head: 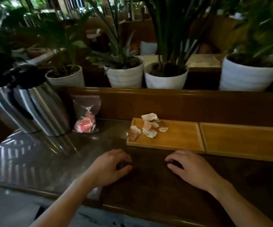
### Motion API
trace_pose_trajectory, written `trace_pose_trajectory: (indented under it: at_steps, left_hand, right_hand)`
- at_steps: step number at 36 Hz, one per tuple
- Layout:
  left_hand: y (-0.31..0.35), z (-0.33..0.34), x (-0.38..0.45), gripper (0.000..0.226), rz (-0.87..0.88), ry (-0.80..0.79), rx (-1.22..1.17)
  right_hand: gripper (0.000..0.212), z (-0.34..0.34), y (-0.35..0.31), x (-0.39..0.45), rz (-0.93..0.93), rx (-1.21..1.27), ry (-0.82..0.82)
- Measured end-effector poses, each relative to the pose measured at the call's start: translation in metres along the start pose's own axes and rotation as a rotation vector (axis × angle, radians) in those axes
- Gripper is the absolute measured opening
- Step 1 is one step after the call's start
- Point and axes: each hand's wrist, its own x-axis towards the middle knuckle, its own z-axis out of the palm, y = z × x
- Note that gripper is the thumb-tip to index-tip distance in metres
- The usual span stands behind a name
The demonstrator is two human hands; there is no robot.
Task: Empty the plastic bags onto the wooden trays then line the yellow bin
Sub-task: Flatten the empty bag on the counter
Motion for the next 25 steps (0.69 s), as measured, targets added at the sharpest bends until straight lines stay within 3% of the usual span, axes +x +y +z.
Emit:
trace_pose_trajectory:
  at_steps: [8,12,18,25]
  left_hand:
    - [-0.086,-0.034,-0.019,0.021,-0.100,0.048,0.007]
    - [-0.122,-0.055,-0.023,0.046,-0.128,0.035,0.117]
    - [-0.155,-0.096,-0.014,0.036,-0.187,0.167,0.182]
    - [-0.174,-0.124,0.025,0.045,-0.260,0.327,0.167]
  right_hand:
    - [0.028,0.010,-0.062,0.069,-0.062,-0.006,-0.028]
    - [0.026,0.011,-0.086,0.097,-0.089,-0.026,-0.041]
    - [0.030,0.003,-0.111,0.147,-0.088,-0.012,0.018]
    - [0.060,-0.003,-0.141,0.214,-0.091,0.008,0.174]
